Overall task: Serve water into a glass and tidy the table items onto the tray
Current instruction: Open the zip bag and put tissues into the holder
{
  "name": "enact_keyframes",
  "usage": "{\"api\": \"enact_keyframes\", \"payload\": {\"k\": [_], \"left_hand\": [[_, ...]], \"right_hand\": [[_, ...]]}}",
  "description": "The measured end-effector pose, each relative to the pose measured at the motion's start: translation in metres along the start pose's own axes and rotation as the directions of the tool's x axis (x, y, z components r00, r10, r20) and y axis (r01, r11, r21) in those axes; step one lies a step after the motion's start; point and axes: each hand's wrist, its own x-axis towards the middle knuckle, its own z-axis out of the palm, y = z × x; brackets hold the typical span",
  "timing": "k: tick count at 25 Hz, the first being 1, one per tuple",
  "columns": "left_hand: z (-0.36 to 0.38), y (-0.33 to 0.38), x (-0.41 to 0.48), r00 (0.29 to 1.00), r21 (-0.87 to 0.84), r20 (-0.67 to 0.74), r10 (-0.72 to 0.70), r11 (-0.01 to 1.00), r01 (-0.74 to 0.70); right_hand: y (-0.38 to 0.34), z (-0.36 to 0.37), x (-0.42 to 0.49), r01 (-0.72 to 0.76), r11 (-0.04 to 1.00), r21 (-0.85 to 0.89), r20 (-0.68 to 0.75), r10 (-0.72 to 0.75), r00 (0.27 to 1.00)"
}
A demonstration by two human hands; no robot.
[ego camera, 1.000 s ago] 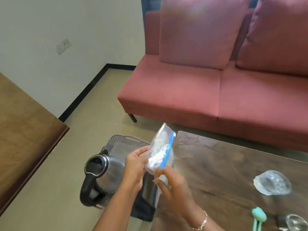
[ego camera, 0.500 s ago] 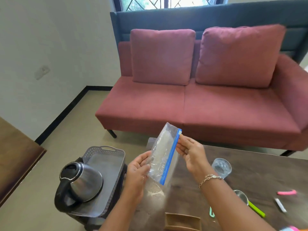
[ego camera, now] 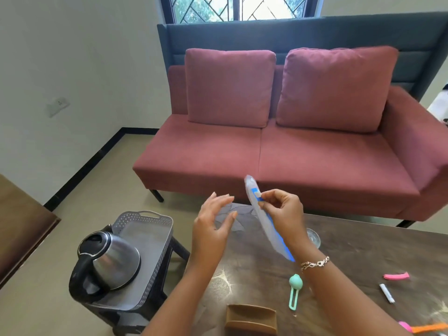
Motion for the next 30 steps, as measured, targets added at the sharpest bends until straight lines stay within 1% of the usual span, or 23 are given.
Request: {"api": "enact_keyframes", "payload": {"k": [2, 4, 7, 10, 13, 16, 19, 22, 25, 30], "left_hand": [[0.007, 0.008, 0.007, 0.998, -0.027, 0.028, 0.061, 0.998, -0.060], [0.015, 0.011, 0.009, 0.995, -0.072, 0.056, 0.087, 0.994, -0.083], [0.025, 0.010, 0.001, 0.998, -0.135, 0.055, 0.024, 0.991, -0.017], [0.026, 0.007, -0.008, 0.999, -0.254, 0.007, -0.051, 0.966, 0.051], [0.024, 0.005, -0.011, 0.999, -0.279, -0.021, -0.045, 0.959, 0.037], [0.022, 0.005, -0.012, 1.000, -0.325, -0.005, -0.030, 0.945, 0.027], [0.018, 0.005, -0.012, 0.997, -0.409, 0.074, -0.010, 0.911, 0.039], [0.014, 0.004, -0.011, 0.992, -0.419, 0.124, 0.026, 0.907, 0.029], [0.014, 0.004, -0.013, 0.993, -0.424, 0.108, 0.035, 0.906, 0.014], [0.011, 0.004, -0.011, 0.998, -0.381, 0.022, 0.051, 0.924, -0.039]], "right_hand": [[-0.003, -0.005, -0.008, 0.143, 0.981, -0.127, 0.026, -0.141, 0.990], [-0.005, -0.008, -0.013, 0.264, 0.944, -0.199, 0.062, -0.256, 0.965], [-0.004, -0.014, -0.017, 0.409, 0.876, -0.255, 0.107, -0.394, 0.913], [-0.003, -0.016, -0.021, 0.468, 0.842, -0.267, 0.112, -0.455, 0.883], [-0.002, -0.017, -0.024, 0.496, 0.833, -0.245, 0.168, -0.468, 0.868], [-0.001, -0.018, -0.029, 0.479, 0.863, -0.162, 0.266, -0.429, 0.863], [-0.001, -0.017, -0.032, 0.465, 0.881, -0.087, 0.245, -0.434, 0.867], [-0.004, -0.019, -0.032, 0.459, 0.889, 0.000, 0.238, -0.445, 0.863], [-0.005, -0.018, -0.032, 0.467, 0.884, -0.007, 0.230, -0.453, 0.861], [0.002, -0.020, -0.030, 0.450, 0.890, -0.077, 0.171, -0.433, 0.885]]}}
